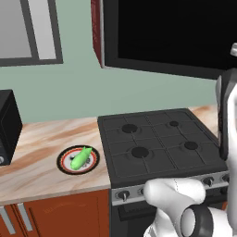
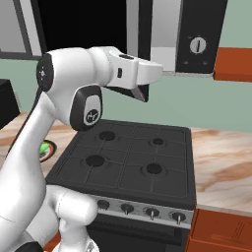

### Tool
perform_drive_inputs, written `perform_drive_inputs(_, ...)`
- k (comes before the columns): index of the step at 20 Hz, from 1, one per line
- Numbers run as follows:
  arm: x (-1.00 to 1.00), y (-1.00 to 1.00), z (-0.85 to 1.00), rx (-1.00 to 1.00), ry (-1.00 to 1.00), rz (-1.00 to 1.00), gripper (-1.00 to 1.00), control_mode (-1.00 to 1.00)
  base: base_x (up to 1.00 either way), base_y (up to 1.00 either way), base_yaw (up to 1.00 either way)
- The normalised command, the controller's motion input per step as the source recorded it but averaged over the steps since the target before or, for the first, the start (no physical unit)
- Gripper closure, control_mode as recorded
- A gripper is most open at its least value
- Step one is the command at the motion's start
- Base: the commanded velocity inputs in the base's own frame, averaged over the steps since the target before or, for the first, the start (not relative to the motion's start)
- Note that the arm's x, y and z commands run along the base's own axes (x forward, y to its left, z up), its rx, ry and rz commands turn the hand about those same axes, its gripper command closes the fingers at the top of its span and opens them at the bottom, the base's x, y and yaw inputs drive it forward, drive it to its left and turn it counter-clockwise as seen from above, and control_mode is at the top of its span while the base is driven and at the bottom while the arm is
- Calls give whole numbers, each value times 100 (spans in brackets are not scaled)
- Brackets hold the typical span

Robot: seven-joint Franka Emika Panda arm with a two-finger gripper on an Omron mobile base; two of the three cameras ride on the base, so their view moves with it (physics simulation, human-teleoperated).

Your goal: Pick the corn from the counter and place it in the microwave. Then turn on the microwave.

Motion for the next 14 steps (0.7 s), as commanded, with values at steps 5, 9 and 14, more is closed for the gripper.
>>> perform_drive_inputs(5, -66, 24, 21, 0, 0, -4, 100, -100, 0, 0, 0)
perform_drive_inputs(9, -61, 23, 25, 0, -2, -4, 100, -100, 0, 0, 0)
perform_drive_inputs(14, -58, 22, 29, 0, -3, -3, 100, -100, 0, 0, 0)
